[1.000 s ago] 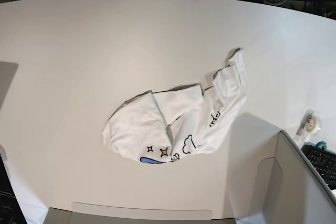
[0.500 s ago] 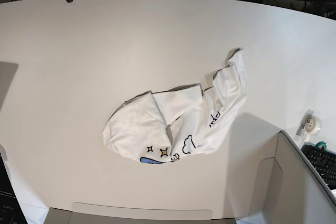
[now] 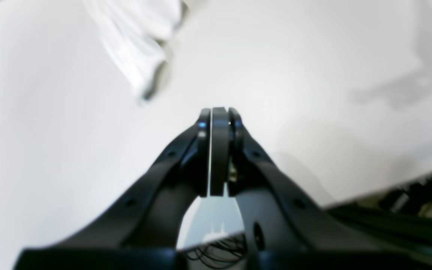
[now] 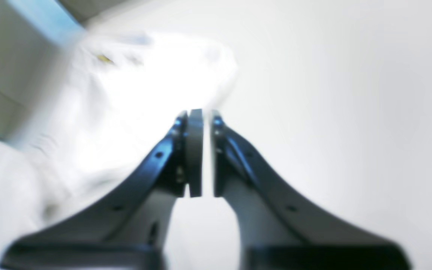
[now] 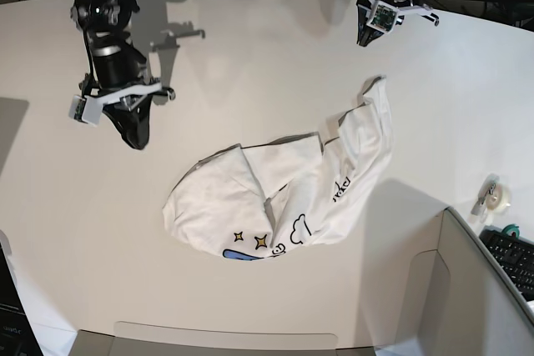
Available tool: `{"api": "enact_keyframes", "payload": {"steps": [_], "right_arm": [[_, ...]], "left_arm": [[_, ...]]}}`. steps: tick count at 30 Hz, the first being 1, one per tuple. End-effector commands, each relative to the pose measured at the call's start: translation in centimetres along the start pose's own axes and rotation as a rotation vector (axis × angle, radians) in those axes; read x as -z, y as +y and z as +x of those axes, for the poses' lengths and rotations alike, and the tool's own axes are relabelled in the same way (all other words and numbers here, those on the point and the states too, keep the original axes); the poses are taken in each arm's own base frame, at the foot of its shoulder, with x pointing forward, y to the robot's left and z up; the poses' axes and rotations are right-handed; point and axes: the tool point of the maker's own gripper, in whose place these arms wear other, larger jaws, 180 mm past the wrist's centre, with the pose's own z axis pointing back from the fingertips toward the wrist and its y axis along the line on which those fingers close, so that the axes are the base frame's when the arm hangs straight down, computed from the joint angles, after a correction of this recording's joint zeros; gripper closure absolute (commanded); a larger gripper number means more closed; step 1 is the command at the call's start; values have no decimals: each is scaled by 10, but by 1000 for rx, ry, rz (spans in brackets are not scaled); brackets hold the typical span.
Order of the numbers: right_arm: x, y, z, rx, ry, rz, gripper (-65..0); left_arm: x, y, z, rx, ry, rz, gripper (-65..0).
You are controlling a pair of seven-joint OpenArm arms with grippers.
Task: Layout the t-shirt on the table in an organized manner, then fold the t-shirt properly
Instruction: 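Lower the right gripper onto the t-shirt edge and grasp it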
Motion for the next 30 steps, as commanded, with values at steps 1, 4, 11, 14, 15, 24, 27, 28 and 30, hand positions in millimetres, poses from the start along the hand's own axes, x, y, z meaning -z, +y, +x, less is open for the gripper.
{"api": "enact_keyframes", "payload": {"steps": [1,4,11,14,15,24,27,28,30], "right_arm": [[8,5,10,24,-28,11,-90],[35,13,5,90,0,25,-191],[74,14,-30,223,67,-10,-228],[91,21,-42,321,94,-1,-228],[97,19,-44,369,96,-3,-228],[129,31,-33,539,75,37,-228],[131,24,-40,584,45,-6,-228],[132,20,-43,590,40,-20,-228],[133,17,-47,598,36,-35,-228]], "left_arm": [[-1,2,7,10,-18,7,-29],[7,8,7,11,13,20,-71],[17,16,14,20,20,38,-92],[19,18,17,25,13,42,-92],[20,19,19,26,8,44,-92],[23,22,20,30,4,52,-92],[23,23,20,30,4,55,-92],[23,23,20,30,4,55,-92],[23,23,20,30,5,55,-92]]}}
